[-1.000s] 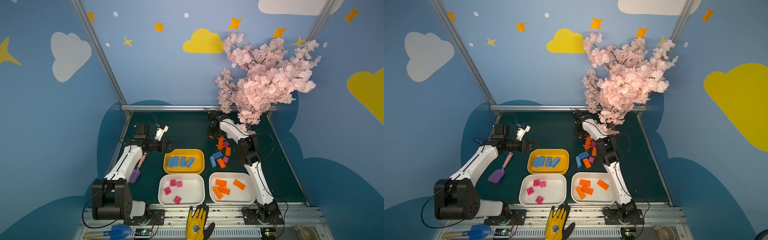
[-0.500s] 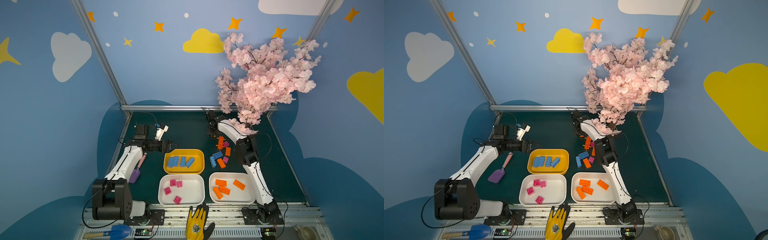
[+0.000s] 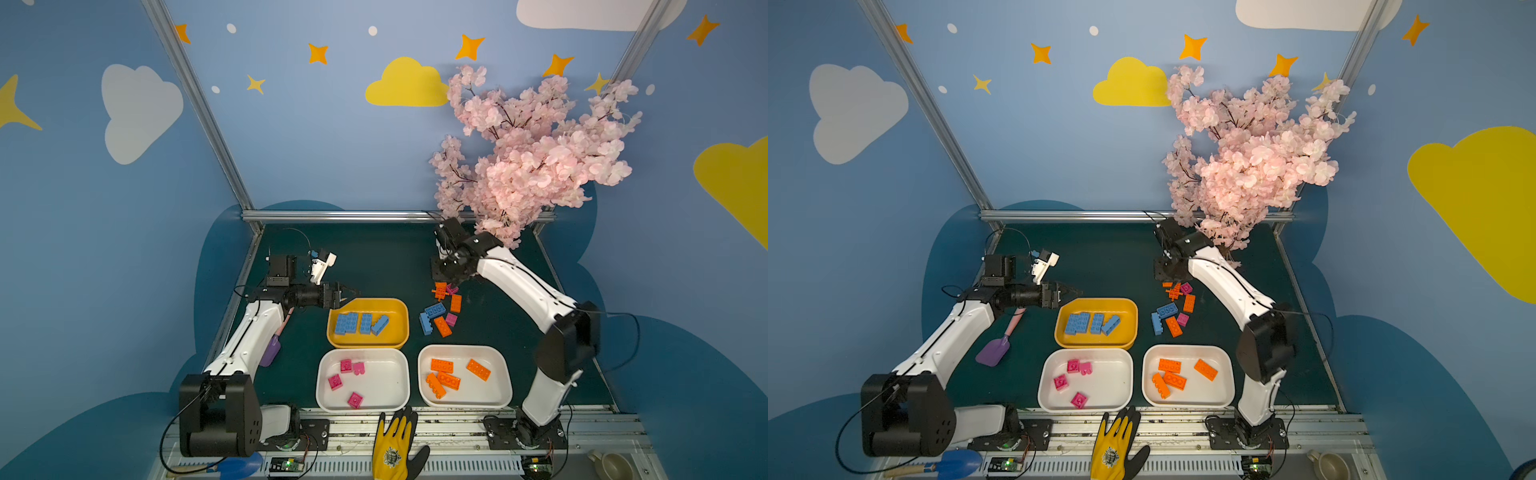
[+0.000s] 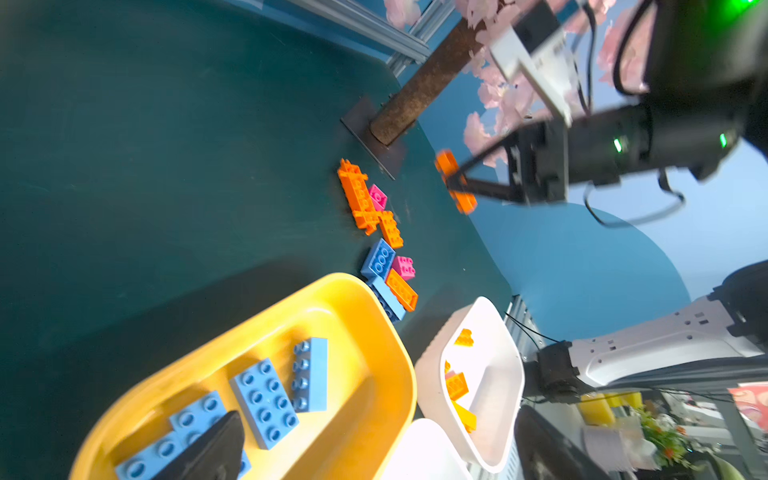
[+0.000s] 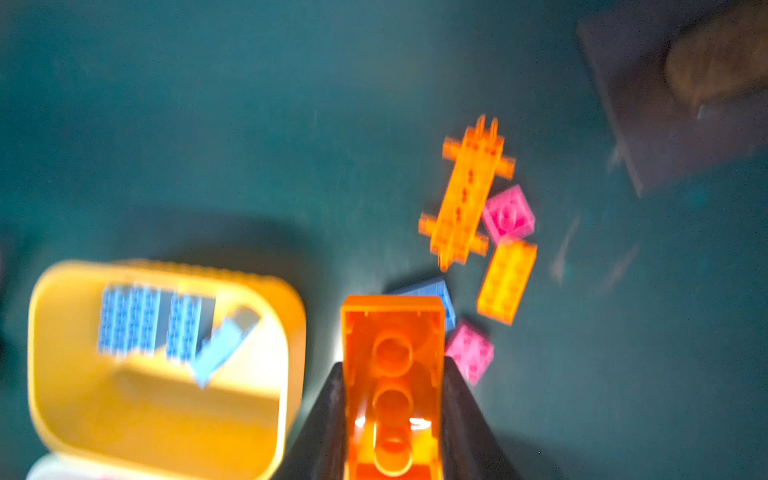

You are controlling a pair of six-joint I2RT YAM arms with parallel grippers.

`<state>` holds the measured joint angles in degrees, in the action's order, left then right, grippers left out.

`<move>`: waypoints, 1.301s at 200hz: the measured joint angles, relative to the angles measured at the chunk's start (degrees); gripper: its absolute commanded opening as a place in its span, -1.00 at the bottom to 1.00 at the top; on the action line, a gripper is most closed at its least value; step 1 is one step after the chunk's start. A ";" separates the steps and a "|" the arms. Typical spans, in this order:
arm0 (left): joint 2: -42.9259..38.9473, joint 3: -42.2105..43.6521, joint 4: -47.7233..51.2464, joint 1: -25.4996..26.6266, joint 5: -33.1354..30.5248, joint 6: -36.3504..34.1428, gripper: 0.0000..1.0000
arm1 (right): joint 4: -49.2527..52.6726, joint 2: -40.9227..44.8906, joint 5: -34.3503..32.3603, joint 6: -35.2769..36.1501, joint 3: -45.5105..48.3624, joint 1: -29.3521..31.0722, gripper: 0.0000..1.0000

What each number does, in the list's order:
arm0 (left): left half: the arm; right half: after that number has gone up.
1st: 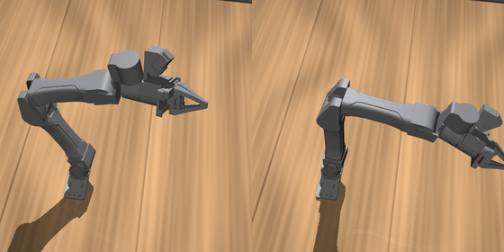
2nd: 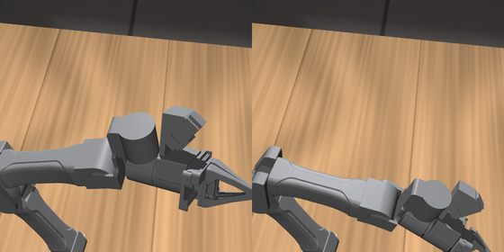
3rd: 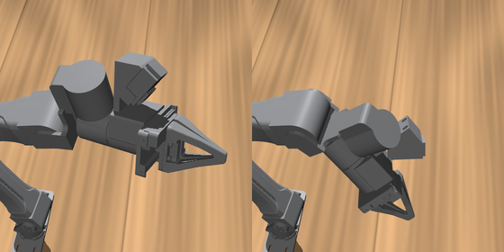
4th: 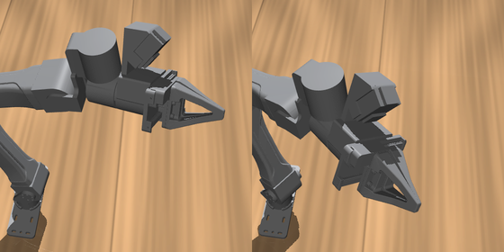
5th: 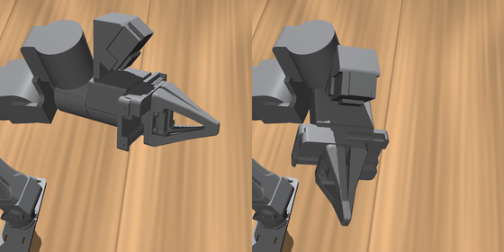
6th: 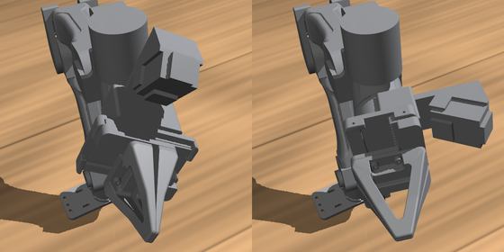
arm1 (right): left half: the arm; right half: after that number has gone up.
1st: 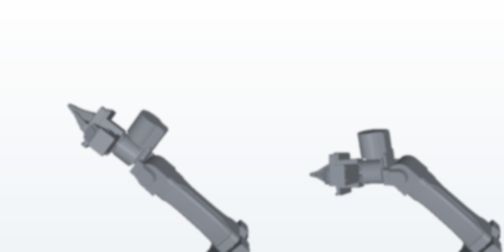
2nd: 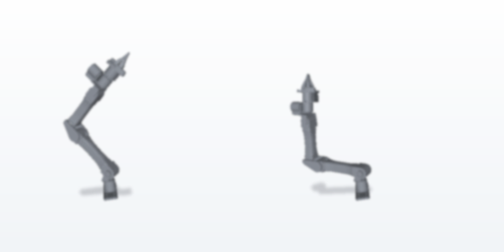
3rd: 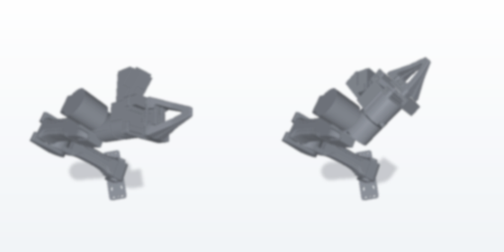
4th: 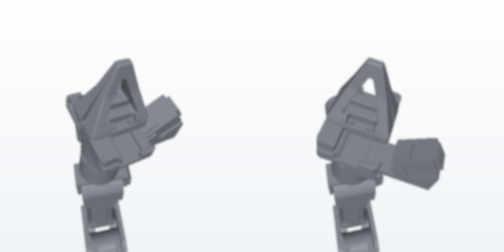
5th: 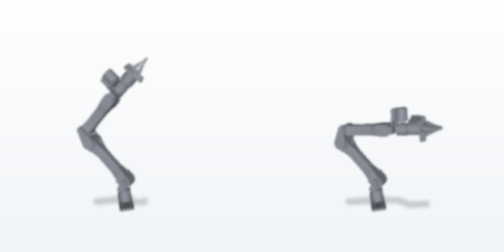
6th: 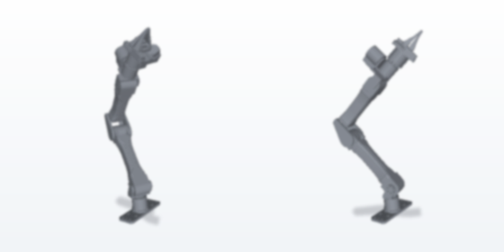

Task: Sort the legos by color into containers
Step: 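Carry the orange brick with the right gripper into the orange white bin, then move the right gripper back to the pile above the orange connector piece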

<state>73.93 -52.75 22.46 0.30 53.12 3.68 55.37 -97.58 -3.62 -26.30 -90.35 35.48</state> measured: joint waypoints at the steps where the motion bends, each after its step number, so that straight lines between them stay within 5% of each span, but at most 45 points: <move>1: -0.13 0.07 -0.02 0.09 0.07 0.09 0.98 | 0.00 0.28 -0.02 -0.07 0.42 0.09 -0.71; 93: -4.52 3.15 -1.84 3.52 3.26 5.44 0.98 | 5.29 22.29 5.22 -8.83 38.10 6.27 -0.62; 121: -4.52 3.28 -1.73 3.52 3.52 5.53 0.98 | 4.20 20.57 5.66 -8.81 42.05 6.49 -0.34; 159: -4.50 3.28 -1.55 3.52 3.67 5.42 0.99 | 2.21 17.90 4.72 -7.10 42.42 6.62 0.08; 218: -3.89 2.93 -1.51 3.48 3.65 5.33 0.99 | 0.87 19.45 -0.83 -0.87 27.74 4.79 0.16; 260: -3.04 2.62 -2.19 3.34 3.50 5.75 0.99 | -6.03 4.63 -4.85 -2.38 14.97 0.00 0.21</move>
<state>70.89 -50.13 20.27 3.64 56.62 9.43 49.34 -92.95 -8.47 -28.69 -75.37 35.48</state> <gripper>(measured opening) 0.993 0.605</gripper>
